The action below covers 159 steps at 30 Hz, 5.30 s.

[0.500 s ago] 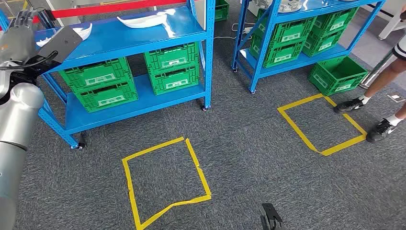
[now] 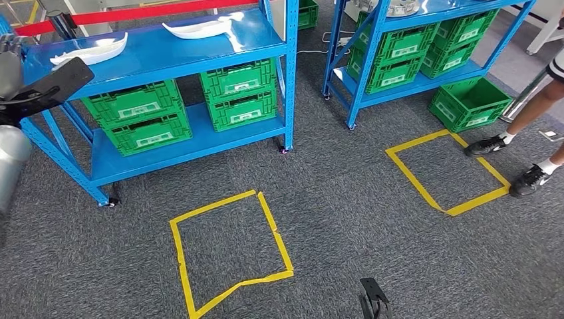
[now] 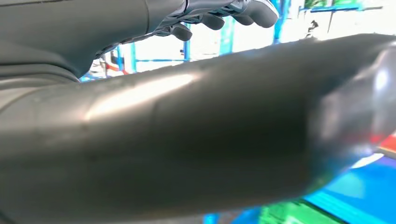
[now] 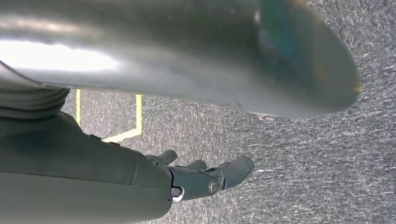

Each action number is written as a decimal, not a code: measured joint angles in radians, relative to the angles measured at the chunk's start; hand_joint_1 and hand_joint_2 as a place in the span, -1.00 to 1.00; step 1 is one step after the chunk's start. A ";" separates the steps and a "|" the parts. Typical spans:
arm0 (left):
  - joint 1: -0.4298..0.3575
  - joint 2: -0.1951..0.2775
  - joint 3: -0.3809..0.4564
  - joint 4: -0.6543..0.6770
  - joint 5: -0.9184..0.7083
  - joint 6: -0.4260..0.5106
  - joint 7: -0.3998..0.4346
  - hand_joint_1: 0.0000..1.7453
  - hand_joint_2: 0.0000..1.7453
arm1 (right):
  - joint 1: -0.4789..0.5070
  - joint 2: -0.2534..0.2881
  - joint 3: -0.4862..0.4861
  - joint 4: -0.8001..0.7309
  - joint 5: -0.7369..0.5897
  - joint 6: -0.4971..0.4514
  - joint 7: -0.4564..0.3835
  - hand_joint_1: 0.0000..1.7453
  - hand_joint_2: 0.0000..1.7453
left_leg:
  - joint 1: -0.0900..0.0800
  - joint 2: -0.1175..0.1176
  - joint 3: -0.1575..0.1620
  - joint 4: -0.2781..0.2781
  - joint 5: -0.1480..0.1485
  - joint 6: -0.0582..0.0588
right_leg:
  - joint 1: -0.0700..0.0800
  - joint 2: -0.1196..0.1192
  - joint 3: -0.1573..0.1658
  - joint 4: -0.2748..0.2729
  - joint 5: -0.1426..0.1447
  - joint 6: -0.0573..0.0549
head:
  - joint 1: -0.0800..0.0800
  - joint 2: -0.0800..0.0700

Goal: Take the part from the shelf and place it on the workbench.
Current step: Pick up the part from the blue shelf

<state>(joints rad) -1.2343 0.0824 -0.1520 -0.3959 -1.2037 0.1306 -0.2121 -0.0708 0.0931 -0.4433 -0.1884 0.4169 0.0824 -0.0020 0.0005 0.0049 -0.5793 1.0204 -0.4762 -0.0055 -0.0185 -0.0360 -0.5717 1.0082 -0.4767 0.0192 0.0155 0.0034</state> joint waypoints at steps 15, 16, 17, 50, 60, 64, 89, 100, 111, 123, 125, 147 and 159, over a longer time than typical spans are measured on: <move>0.000 0.013 -0.053 0.058 0.001 -0.058 0.088 -1.00 -1.00 | 0.019 0.000 -0.012 0.000 -0.031 -0.009 -0.017 -1.00 -1.00 | -0.006 0.000 -0.001 0.001 -0.001 0.001 | -0.002 0.000 0.000 -0.001 0.001 0.001 | 0.000 0.000; 0.000 0.016 -0.053 0.061 0.003 -0.054 0.084 -1.00 -1.00 | 0.019 0.000 -0.013 0.000 -0.026 -0.009 -0.016 -1.00 -1.00 | -0.006 0.000 -0.001 0.001 -0.001 0.001 | -0.003 0.000 0.000 -0.001 0.001 0.001 | 0.000 0.000; 0.001 0.022 -0.053 0.064 0.005 -0.050 0.078 -1.00 -1.00 | 0.019 0.000 -0.013 0.000 -0.022 -0.009 -0.016 -1.00 -1.00 | -0.007 0.000 -0.001 0.001 -0.001 0.001 | -0.004 0.000 0.000 -0.001 0.001 0.002 | 0.000 0.000; 0.031 0.075 -0.055 0.081 0.020 0.026 0.049 -1.00 -1.00 | 0.020 0.002 -0.017 0.001 -0.008 -0.012 -0.013 -1.00 -1.00 | 0.013 -0.008 -0.143 0.158 0.034 -0.045 | -0.018 0.036 0.043 0.011 -0.052 -0.033 | -0.008 0.000; 0.021 0.076 -0.063 0.080 0.020 0.023 0.046 -1.00 -1.00 | 0.014 0.002 -0.019 0.003 -0.008 -0.012 -0.015 -1.00 -1.00 | 0.005 -0.011 -0.023 -0.011 0.027 0.019 | -0.011 0.034 -0.056 0.212 -0.090 0.008 | -0.006 0.000; 0.032 0.075 -0.068 0.084 0.017 0.022 0.046 -1.00 -1.00 | 0.020 0.002 -0.019 0.003 -0.008 -0.013 -0.014 -1.00 -1.00 | -0.003 -0.019 0.033 -0.011 -0.021 0.023 | 0.005 0.035 -0.165 0.245 -0.116 -0.006 | 0.000 0.000; 0.049 0.094 -0.079 0.077 0.073 0.003 -0.045 -1.00 -1.00 | 0.008 0.001 -0.019 0.008 0.014 -0.007 -0.002 -1.00 -1.00 | 0.001 -0.012 -0.086 -0.018 0.102 0.012 | 0.014 0.045 0.013 0.181 -0.045 -0.016 | -0.003 0.000; 0.074 0.049 -0.081 0.055 0.124 -0.049 -0.165 -1.00 -1.00 | 0.018 0.001 -0.019 0.009 0.016 0.000 -0.005 -1.00 -1.00 | -0.007 -0.028 0.055 -0.005 -0.046 -0.005 | 0.016 0.035 -0.119 0.020 0.074 -0.029 | 0.003 0.000; 0.094 0.051 -0.096 0.042 0.127 -0.045 -0.150 -1.00 -1.00 | 0.020 0.002 -0.023 0.009 0.016 0.000 -0.013 -1.00 -1.00 | -0.004 -0.013 -0.136 0.165 -0.072 -0.024 | 0.016 0.049 0.048 0.011 -0.043 -0.071 | -0.007 0.000; 0.100 0.068 -0.117 0.038 0.129 -0.039 -0.099 -1.00 -1.00 | 0.009 0.001 -0.026 0.011 0.026 0.003 -0.011 -1.00 -1.00 | -0.002 -0.018 -0.003 -0.035 0.045 0.019 | 0.012 0.043 -0.092 0.290 -0.154 -0.014 | -0.002 0.000; 0.104 0.070 -0.121 0.043 0.129 -0.043 -0.060 -1.00 -1.00 | 0.010 0.001 -0.027 0.011 0.027 0.003 -0.009 -1.00 -1.00 | 0.006 -0.021 0.019 -0.032 0.023 0.010 | 0.004 0.042 -0.127 0.259 -0.129 -0.005 | 0.002 0.000; 0.113 0.188 -0.116 0.101 0.234 -0.204 0.129 -1.00 -1.00 | 0.001 0.002 -0.031 0.012 0.042 0.012 0.006 -1.00 -1.00 | 0.014 -0.017 0.071 -0.042 -0.043 -0.049 | -0.006 0.057 -0.091 0.043 0.040 -0.051 | 0.003 0.000; 0.138 0.218 -0.094 0.101 0.238 -0.204 0.130 -1.00 -1.00 | -0.001 0.003 -0.032 0.013 0.054 0.012 0.011 -1.00 -1.00 | 0.009 -0.018 0.066 -0.023 -0.047 -0.039 | -0.014 0.056 -0.081 0.028 0.052 -0.032 | 0.003 0.000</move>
<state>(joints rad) -1.0959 0.3007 -0.2460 -0.2947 -0.9655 -0.0730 -0.0819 -0.0716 0.0957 -0.4749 -0.1759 0.4706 0.0946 0.0093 0.0090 -0.0132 -0.5132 0.9971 -0.5234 -0.0447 -0.0325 0.0201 -0.6532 1.0360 -0.4247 -0.0126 0.0184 0.0034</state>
